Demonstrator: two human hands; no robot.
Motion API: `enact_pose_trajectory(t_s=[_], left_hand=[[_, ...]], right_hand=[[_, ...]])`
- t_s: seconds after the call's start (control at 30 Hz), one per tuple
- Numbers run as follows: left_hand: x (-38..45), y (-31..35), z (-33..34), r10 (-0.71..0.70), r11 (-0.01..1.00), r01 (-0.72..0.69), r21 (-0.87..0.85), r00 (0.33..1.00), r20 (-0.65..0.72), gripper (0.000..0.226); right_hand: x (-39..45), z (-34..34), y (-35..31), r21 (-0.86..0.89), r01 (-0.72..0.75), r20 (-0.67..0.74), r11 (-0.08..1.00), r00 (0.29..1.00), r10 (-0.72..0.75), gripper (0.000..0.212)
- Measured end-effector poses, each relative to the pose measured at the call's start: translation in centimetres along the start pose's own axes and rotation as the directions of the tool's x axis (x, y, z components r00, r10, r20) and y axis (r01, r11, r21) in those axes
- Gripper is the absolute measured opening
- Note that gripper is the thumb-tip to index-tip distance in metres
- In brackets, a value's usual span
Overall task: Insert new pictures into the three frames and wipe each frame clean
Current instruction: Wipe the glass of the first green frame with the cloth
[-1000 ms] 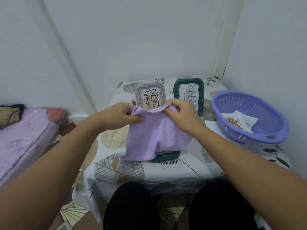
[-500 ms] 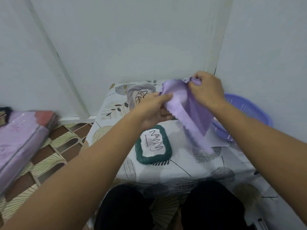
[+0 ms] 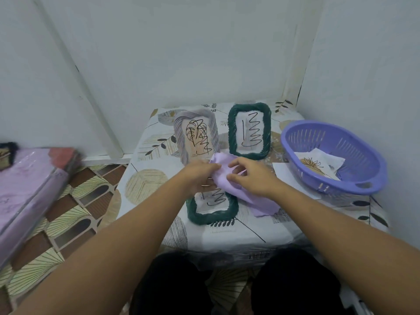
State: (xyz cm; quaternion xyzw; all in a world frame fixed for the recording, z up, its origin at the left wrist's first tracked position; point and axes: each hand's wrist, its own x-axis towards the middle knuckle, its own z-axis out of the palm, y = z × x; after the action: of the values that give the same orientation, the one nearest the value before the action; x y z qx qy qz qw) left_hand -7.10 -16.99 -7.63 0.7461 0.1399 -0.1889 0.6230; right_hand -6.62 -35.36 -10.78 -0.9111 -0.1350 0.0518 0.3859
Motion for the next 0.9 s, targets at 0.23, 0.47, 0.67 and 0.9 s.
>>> enact_pose_trajectory(t_s=[0.23,0.47,0.67,0.9], left_hand=[[0.2,-0.6,-1.9,0.086,0.973,-0.096,0.212,0.995,0.052,0.023],[0.6,-1.9,-3.0,0.078,0.983,-0.083,0.165,0.996,0.038,0.023],[0.9,-2.4,-3.9,0.254,0.931,-0.234,0.279,0.967,-0.037,0.028],[2.3,-7.3,-7.1,0.51,0.699,-0.22,0.68,0.82,-0.259,0.033]], right_hand=[[0.3,1.8,-0.1,0.09,0.091,0.057,0.992,0.994,-0.097,0.008],[-0.3,3.4,-0.3,0.179,0.135,0.043,0.975,0.988,-0.145,0.017],[1.1,3.8,0.5,0.082,0.153,-0.015,0.985,0.988,-0.152,0.015],[1.9,3.9,0.9,0.05,0.163,-0.133,0.985,0.979,-0.155,0.016]])
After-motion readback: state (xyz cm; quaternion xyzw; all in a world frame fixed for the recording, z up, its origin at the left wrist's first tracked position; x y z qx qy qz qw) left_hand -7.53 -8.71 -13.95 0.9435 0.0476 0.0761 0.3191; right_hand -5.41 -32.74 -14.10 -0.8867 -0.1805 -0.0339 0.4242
